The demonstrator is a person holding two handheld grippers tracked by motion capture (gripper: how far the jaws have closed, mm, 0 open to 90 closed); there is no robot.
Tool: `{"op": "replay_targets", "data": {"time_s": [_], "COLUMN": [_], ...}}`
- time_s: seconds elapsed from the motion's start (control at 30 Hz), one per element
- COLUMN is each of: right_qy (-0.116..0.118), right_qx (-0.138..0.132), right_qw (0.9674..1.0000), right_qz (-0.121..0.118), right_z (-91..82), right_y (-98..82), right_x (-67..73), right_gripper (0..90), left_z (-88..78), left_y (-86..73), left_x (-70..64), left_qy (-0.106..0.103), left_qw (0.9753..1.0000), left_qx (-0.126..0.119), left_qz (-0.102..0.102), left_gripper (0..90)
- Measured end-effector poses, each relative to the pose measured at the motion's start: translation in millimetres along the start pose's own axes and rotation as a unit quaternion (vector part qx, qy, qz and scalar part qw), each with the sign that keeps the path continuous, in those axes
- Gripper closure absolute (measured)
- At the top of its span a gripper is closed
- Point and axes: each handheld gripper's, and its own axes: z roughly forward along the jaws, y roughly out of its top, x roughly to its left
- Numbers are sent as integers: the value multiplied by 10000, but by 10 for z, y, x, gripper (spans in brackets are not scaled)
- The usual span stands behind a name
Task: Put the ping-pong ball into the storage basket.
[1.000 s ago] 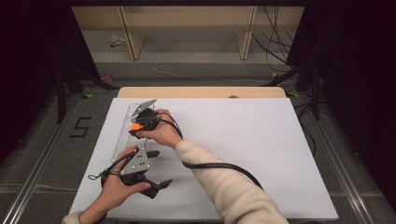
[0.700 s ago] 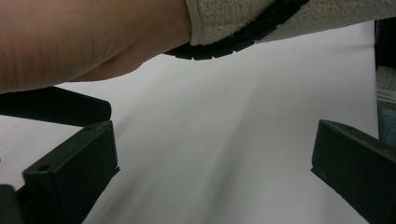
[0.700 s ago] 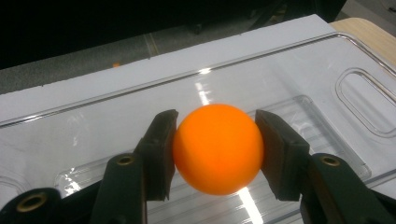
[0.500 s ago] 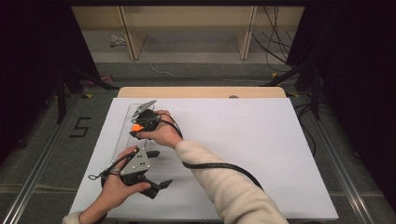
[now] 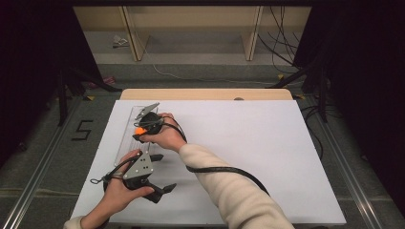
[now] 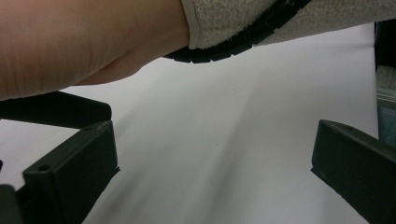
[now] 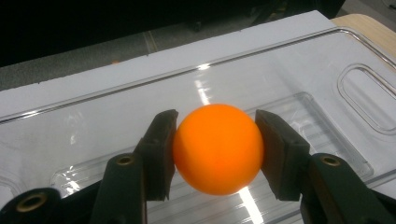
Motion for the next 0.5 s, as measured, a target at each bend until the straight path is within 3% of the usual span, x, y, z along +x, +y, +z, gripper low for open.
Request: {"op": "replay_targets", "data": {"time_s": [0.5], "right_qy": [2], "right_qx": [-4], "right_qw": [10000], "right_qz": [-23], "right_z": [-5], "right_y": [6], "right_x": [1], "right_gripper": [509], "left_z": [0], "left_y": [0], "left_x": [-1], "left_qy": [-5], "left_qw": [10000], "left_qx": [5], "left_qz": [3], "left_gripper": [0]}}
